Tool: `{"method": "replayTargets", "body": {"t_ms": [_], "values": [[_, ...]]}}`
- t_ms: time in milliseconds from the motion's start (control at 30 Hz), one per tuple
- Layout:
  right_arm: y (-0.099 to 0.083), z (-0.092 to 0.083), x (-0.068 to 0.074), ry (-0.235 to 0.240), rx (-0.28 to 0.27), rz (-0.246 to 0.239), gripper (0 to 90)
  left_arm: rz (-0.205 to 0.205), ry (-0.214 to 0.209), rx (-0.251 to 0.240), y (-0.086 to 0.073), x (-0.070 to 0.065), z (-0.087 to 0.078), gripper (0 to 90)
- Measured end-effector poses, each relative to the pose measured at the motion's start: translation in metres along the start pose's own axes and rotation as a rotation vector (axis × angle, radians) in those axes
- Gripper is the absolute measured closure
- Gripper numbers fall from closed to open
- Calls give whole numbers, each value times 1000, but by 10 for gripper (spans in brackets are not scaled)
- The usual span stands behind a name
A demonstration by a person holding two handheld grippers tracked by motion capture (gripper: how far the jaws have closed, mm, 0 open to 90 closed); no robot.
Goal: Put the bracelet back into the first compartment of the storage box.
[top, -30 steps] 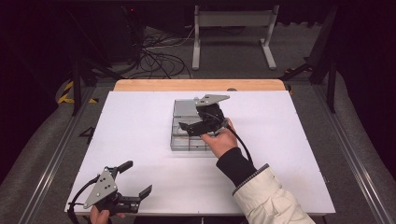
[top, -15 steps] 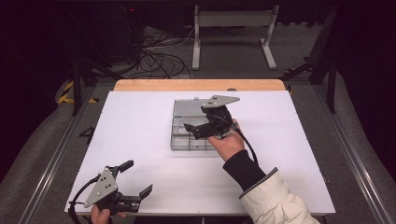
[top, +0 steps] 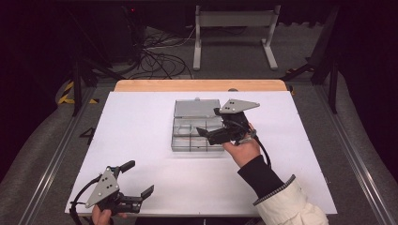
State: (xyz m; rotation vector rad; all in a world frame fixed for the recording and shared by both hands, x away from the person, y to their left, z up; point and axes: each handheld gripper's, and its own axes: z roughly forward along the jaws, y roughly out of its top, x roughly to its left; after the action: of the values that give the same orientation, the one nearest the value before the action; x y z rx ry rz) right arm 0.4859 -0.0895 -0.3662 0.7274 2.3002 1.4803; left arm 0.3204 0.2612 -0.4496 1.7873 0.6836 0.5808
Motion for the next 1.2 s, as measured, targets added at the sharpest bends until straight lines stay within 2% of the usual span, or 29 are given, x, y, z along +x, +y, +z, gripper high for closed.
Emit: {"method": "replayTargets", "body": {"t_ms": [367, 767, 967, 1200], "values": [[-20, -40, -8, -29, -44, 6, 70, -4, -2, 6, 0, -1, 1, 37], [-56, -67, -15, -58, -20, 18, 62, -5, -1, 9, 0, -1, 1, 37], [-75, -76, -18, -62, 12, 9, 50, -6, 1, 10, 0, -1, 1, 38], [-97, -90, -21, -70, 11, 30, 37, -4, 3, 8, 0, -1, 1, 38]]}}
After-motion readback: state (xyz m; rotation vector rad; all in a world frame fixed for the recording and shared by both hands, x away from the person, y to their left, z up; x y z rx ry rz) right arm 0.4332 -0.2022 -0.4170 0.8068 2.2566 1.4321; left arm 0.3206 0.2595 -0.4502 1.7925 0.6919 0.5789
